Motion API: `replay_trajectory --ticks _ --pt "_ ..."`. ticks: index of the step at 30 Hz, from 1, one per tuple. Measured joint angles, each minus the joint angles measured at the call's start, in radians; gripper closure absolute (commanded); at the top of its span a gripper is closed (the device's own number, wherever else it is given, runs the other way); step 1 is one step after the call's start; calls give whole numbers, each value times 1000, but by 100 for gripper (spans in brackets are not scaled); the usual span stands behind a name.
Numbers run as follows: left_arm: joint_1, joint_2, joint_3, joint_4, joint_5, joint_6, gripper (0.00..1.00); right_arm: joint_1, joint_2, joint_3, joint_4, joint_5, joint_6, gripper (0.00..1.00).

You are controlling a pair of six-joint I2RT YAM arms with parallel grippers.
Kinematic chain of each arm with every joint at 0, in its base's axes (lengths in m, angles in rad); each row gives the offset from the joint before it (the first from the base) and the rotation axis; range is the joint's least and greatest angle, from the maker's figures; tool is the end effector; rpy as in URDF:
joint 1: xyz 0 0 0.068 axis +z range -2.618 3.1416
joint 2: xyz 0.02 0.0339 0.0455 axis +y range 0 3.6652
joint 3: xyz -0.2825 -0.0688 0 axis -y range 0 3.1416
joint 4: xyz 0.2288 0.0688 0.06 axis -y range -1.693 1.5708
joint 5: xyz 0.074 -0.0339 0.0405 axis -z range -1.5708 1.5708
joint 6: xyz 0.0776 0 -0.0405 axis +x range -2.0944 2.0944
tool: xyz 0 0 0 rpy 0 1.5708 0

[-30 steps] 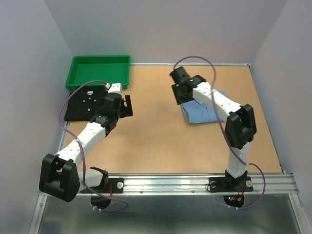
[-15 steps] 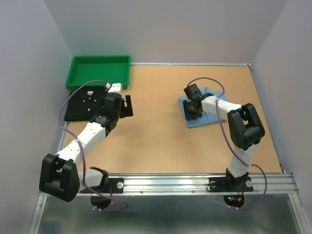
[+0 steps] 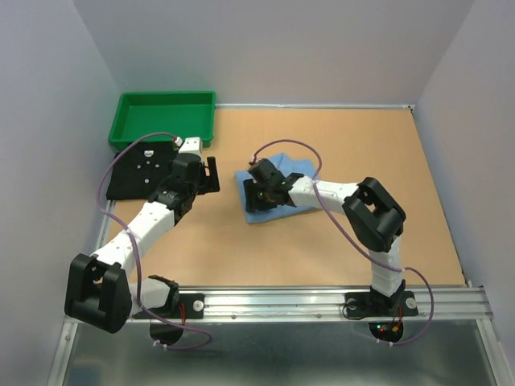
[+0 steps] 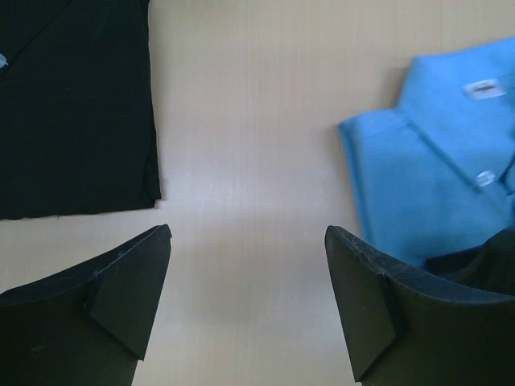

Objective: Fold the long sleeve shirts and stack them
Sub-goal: Fold the shirt

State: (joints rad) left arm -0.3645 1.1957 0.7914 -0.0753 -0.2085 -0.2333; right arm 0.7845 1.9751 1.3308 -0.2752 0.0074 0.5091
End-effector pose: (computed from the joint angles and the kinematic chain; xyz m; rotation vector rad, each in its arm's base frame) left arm 0.2706 -0.0860 0.2723 0.0044 2.0429 -0.1606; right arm 0.3132 0.3119 0.1632 -0.3496 2.5459 0.5153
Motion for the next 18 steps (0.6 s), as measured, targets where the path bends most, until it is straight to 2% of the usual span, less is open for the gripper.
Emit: replay_trajectory --ticks 3,6,9,13,16,17,18 --pt "0 -2 0 -1 8 -5 12 67 21 45 -10 -32 39 41" --pt "0 -18 0 -5 31 -26 17 71 5 74 -33 -23 45 41" --pt "0 -44 4 -5 74 -71 21 40 -51 75 -47 0 40 42" --pt "0 -46 25 8 155 -152 28 -77 -208 54 -49 5 26 49" --pt "-5 -1 38 43 217 -226 47 -202 -313 0 -32 -19 11 58" --pt "-8 26 39 63 238 -255 57 -251 -334 -17 -30 -29 6 61" --pt "-11 60 39 81 256 -273 60 -283 -339 -25 -30 -28 -1 64"
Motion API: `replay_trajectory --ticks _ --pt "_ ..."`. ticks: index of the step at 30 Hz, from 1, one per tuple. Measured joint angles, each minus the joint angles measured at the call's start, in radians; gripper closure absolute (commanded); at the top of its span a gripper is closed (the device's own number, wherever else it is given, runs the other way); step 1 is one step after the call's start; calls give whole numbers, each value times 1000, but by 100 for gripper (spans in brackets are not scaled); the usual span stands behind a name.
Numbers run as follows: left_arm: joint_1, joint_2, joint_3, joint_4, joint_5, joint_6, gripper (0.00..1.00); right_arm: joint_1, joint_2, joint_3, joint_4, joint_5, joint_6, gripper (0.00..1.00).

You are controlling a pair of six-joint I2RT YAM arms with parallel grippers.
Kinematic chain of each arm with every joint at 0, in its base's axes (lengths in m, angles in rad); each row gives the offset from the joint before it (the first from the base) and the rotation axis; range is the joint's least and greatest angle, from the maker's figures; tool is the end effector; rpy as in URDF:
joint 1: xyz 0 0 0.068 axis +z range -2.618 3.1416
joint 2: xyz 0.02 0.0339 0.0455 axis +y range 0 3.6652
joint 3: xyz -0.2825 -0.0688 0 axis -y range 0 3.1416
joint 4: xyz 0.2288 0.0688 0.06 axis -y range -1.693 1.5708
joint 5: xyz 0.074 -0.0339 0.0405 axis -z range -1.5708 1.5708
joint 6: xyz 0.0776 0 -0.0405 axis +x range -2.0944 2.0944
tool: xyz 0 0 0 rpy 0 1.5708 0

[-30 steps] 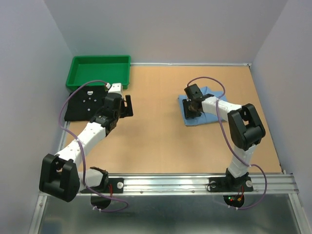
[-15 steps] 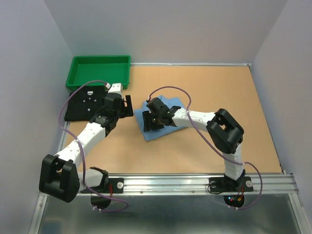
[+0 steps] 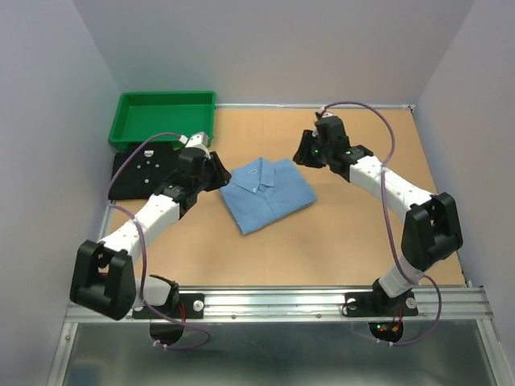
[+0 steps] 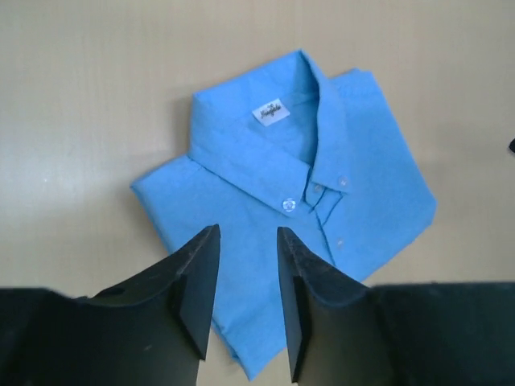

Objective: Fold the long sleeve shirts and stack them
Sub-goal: Fold the shirt

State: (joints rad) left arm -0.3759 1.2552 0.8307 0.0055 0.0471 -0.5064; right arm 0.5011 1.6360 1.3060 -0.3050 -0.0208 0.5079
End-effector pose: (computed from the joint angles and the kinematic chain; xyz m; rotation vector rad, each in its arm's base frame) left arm 0.2814 -0.1150 0.2808 -0.1020 2.0398 -0.6097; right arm 0.3468 0.1918 0.2881 -0.0042 2.2680 0.5746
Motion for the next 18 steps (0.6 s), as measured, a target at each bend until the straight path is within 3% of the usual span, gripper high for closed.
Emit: replay_trajectory --ticks 3,6,18 --pt "-4 90 0 39 38 -50 67 -90 13 -49 2 -26 -25 68" --pt "-9 183 0 77 58 -91 75 -103 51 -89 0 -63 -46 70" --pt "14 435 11 143 16 -164 73 -104 117 -320 133 -159 -40 72"
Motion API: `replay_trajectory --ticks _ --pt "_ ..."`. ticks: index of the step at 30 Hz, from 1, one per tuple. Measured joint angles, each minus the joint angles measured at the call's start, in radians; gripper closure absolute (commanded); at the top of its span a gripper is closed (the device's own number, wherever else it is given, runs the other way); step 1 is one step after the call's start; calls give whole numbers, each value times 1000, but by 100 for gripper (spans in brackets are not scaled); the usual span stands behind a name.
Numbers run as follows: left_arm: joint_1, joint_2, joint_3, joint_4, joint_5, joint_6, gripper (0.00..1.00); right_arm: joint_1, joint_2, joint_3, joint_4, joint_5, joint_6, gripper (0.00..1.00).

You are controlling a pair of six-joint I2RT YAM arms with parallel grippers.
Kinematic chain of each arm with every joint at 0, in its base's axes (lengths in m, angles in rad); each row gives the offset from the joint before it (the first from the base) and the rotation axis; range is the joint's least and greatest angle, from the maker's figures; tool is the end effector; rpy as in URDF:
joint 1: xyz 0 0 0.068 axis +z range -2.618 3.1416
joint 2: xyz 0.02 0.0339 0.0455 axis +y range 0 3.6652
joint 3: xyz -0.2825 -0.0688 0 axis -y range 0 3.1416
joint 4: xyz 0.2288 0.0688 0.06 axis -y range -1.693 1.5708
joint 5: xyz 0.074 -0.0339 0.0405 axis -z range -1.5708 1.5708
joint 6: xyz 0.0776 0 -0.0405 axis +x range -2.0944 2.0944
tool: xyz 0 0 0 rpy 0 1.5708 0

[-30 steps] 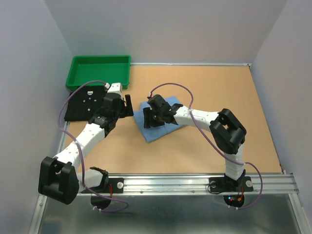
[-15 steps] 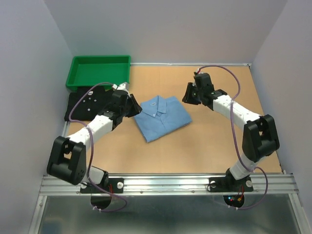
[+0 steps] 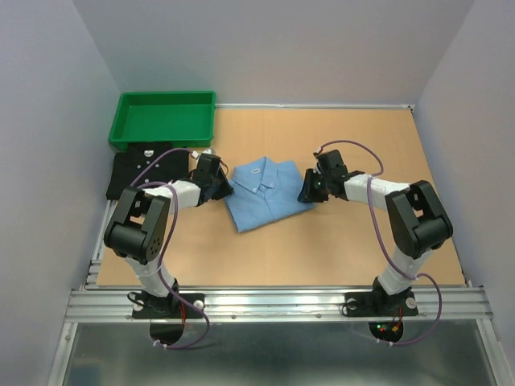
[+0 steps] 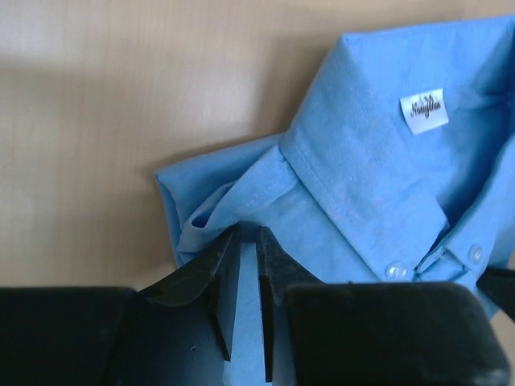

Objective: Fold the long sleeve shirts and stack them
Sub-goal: Neatly place the folded shirt to the corner

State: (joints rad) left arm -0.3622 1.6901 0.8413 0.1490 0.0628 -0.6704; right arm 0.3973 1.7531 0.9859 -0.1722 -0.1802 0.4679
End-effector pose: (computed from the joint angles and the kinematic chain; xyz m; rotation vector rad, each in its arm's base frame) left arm 0.3403 -0.1341 0.1644 -0.3260 2.3219 -0.6025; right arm 0.3324 0.1546 0.1543 0.0150 2.5856 0.5659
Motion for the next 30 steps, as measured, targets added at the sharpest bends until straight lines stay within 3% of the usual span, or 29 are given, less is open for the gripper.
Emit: replay_trajectory --ticks 5,8,12,14,17,22,27,30 --pt "38 97 127 -13 -10 35 68 11 -56 -100 72 -63 69 70" --pt "59 145 201 -35 -14 69 59 64 -93 -135 77 -66 139 66" --pt "71 144 250 -82 -27 116 34 124 -141 -143 64 -62 186 55" --pt "76 105 241 -108 -34 124 18 144 -188 -143 61 -60 177 43" --pt "76 -38 178 -131 -39 120 4 146 -249 -141 49 -36 113 30" --pt "76 -369 -4 -123 -25 44 1 145 -303 -115 -3 67 18 23" --pt "54 -582 -244 -92 9 -93 1 116 -315 -135 -37 98 90 32" --pt "-43 -690 -397 -92 13 -210 1 78 -368 -207 -43 98 192 37"
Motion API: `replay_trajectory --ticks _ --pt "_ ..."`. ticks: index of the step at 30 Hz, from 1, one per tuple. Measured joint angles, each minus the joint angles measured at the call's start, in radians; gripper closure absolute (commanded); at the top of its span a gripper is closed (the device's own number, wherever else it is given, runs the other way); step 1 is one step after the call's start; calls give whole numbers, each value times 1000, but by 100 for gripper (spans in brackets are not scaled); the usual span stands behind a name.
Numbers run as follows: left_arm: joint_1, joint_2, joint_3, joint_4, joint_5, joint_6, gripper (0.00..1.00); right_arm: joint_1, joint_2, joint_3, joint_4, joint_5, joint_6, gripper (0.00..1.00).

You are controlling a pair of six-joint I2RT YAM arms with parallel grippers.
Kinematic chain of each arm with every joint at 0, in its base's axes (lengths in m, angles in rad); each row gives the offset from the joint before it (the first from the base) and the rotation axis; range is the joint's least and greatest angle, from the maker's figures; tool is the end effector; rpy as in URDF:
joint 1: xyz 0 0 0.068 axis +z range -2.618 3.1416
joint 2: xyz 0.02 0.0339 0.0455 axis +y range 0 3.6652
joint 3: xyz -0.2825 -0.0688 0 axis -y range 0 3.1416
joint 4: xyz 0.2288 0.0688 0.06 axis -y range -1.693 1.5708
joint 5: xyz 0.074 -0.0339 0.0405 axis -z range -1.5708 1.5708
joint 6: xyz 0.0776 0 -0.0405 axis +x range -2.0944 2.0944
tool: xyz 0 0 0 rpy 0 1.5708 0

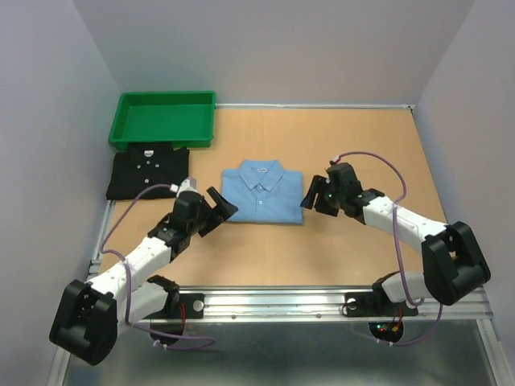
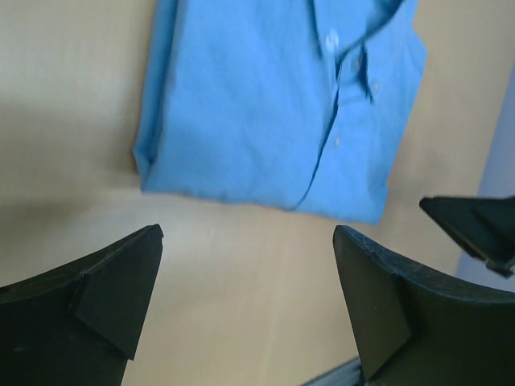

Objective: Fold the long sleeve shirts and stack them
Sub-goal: Neatly place the folded shirt to the corner

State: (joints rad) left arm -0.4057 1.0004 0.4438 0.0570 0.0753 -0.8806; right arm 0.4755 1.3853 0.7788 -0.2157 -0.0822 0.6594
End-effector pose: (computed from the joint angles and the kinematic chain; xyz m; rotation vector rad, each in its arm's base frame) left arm 0.2056 -0.0947 0.2088 -0.4666 2.1356 -0.8437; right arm 0.2577 0.1398 0.1992 0.1881 2.4773 0.6106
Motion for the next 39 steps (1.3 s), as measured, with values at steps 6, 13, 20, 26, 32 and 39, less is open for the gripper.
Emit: replay_trajectory --ticks 6,13,20,26,32,39 --pt "-173 -61 -108 45 -63 -205 1 -20 -58 -114 55 -35 171 39" --pt "-235 9 -166 220 -140 -375 2 -20 -42 -258 217 -80 340 39" --pt "-261 179 -160 354 -161 -450 2 -20 37 -272 383 -117 422 45" --pt "-282 244 -147 417 -171 -500 2 -20 73 -272 454 -163 453 69" --pt "-303 278 -144 455 -190 -557 2 -20 71 -271 467 -206 463 98" --pt "-335 328 -134 504 -216 -631 2 -20 48 -268 467 -230 481 99"
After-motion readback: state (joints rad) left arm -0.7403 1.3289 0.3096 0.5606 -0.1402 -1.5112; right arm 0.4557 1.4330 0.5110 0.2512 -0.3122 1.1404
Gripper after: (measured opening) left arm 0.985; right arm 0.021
